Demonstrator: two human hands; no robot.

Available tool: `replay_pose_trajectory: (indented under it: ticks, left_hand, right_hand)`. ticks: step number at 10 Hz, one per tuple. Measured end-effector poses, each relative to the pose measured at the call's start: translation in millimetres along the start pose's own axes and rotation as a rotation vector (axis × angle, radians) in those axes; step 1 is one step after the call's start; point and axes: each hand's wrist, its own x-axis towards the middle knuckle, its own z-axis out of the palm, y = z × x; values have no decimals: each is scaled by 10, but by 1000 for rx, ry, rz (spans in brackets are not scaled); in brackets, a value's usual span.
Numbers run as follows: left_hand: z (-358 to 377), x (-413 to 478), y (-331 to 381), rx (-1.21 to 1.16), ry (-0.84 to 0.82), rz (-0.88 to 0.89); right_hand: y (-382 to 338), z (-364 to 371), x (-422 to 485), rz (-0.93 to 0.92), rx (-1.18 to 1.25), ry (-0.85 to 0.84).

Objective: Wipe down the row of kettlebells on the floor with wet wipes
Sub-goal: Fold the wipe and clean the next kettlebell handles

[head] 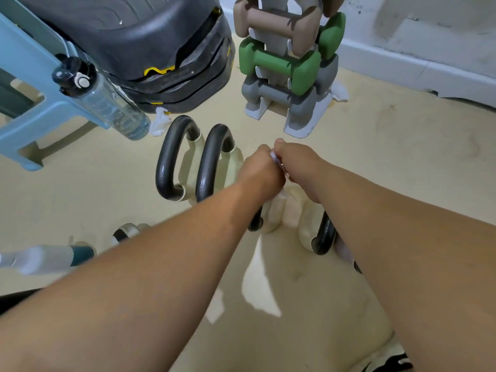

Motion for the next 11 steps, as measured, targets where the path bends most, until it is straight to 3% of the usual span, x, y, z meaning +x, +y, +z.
replay_pose_trajectory:
  ticks: [1, 2, 4, 5, 6, 7, 8, 9, 11]
  left_hand:
    - [218, -669, -465, -112, 167, 202]
    - [299, -986, -700, -235, 162, 227]
    - [302, -969, -609, -176, 210, 161]
    - [-18, -435, -235, -146, 52, 113]
    - [-171, -119, -30, -136, -141, -82]
    - [-33, -137, 22, 46, -31, -1]
    - [54, -384, -116, -106, 139, 147]
    - [179, -839, -442, -165, 175, 237]
    - [137, -1195, -815, -20, 15, 200]
  right_hand:
    - [18, 21, 6, -42, -88, -30]
    - [70, 34, 56, -108, -124, -4]
    - [36, 38, 29, -120, -160, -24]
    - [16, 23, 10, -29, -92, -20]
    - [36, 49, 42, 29, -58, 0]
    - [48, 77, 44, 82, 17, -2]
    - [52, 110, 30, 90, 31, -12]
    - [33, 111, -45, 83, 45, 29]
    - [-135, 75, -157, -7, -69, 96]
